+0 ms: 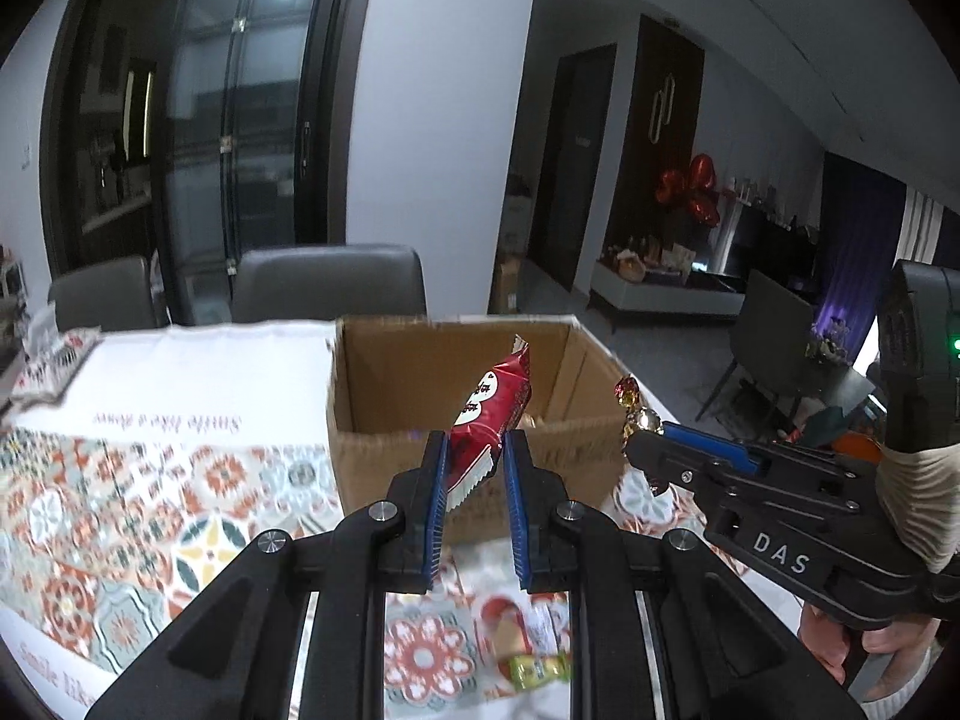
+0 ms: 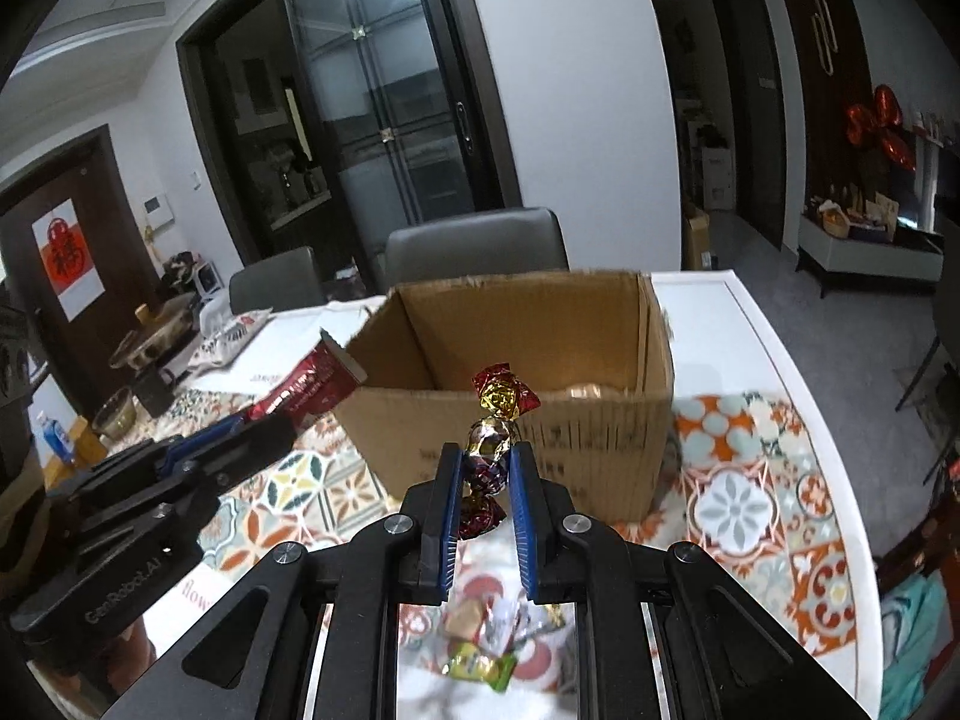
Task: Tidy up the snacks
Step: 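Carry both snacks over the box and open both tools to drop them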
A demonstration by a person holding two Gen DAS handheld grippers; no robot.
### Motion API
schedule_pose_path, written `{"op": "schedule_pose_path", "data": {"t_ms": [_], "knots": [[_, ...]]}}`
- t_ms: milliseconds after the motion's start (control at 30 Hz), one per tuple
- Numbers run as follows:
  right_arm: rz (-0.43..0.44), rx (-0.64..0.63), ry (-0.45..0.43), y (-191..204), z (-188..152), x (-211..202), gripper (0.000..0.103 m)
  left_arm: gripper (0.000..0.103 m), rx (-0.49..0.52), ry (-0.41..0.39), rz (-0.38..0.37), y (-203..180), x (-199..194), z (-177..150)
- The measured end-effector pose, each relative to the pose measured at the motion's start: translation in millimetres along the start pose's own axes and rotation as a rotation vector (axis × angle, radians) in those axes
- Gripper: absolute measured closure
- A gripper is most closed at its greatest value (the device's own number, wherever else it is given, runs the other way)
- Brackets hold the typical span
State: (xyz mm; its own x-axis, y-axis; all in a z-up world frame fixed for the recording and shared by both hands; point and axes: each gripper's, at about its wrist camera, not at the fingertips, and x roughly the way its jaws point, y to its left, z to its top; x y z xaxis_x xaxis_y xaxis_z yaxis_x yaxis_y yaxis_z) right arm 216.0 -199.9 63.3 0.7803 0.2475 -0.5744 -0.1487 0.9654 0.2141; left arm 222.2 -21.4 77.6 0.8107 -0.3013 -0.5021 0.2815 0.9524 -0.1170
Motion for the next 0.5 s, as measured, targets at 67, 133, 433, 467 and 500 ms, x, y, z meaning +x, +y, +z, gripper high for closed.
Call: {"op": "schedule_pose_path", "data": {"t_ms": [67, 133, 433, 467, 500], "knots": [[-0.003, -0.007, -0.009, 0.1, 9.4, 1.2, 0.086, 0.084, 0.012, -0.014, 0.007, 0.9, 1.2, 9.7], [-0.004, -0.017, -0.013, 0.6, 18.5, 2.5, 0.086, 0.084, 0.024, -0.022, 0.02, 1.5, 6.7, 18.4], [-0.02, -0.068, 0.009, -1.6, 44.8, 24.2, 0.086, 0.084, 0.034, -0.001, 0.019, 5.1, 38.7, 39.9], [-0.023, -0.072, 0.013, -2.2, 47.5, 28.1, 0.086, 0.084, 0.034, 0.002, 0.022, 6.6, 43.3, 42.0], [-0.024, -0.077, 0.015, -2.7, 50.1, 31.5, 0.086, 0.084, 0.038, 0.006, 0.026, 7.5, 47.0, 43.1]]}}
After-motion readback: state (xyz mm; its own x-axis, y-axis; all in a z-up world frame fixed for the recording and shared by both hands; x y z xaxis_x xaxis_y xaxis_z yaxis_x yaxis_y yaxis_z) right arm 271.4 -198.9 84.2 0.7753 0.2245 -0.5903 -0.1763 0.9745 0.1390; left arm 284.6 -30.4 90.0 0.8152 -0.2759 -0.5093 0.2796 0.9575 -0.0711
